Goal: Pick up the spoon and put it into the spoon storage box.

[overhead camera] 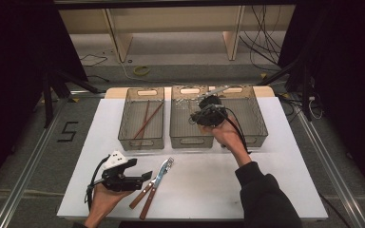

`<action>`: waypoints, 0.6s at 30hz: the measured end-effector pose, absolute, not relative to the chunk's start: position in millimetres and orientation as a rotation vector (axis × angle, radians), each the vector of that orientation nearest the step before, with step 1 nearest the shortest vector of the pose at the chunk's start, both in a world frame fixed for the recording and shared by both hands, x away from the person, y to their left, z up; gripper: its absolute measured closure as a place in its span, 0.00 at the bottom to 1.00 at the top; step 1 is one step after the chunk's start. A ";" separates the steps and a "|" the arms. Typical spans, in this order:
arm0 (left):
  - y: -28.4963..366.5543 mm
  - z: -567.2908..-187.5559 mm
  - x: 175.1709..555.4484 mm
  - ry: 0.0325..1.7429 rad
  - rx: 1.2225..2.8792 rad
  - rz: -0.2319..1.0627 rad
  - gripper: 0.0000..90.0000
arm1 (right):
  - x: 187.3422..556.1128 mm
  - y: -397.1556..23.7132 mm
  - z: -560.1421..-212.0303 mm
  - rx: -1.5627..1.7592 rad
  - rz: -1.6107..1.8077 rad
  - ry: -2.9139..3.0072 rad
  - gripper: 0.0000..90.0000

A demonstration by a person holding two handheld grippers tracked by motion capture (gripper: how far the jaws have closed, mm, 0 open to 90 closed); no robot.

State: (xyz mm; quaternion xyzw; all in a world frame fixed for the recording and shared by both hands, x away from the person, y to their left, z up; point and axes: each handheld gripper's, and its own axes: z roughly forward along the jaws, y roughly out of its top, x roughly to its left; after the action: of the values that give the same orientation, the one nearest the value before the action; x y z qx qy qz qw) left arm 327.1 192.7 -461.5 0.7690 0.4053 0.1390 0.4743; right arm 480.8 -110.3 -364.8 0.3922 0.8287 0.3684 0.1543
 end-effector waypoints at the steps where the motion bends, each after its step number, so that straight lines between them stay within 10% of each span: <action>1: 192.7 -461.4 327.1 0.990 1.885 0.340 0.23 | 482.4 -109.5 -364.1 1.129 1.055 2.372 0.86; 18: 192.1 -461.6 326.7 0.986 1.885 0.340 0.22 | 506.1 -103.5 -368.6 1.179 1.035 2.349 0.86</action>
State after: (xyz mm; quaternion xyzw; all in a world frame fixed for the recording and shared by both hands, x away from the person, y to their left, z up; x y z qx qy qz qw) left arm 326.7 192.1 -461.6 0.7705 0.4032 0.1391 0.4737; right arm 506.1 -103.5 -368.6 0.4121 0.8212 0.3617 0.1580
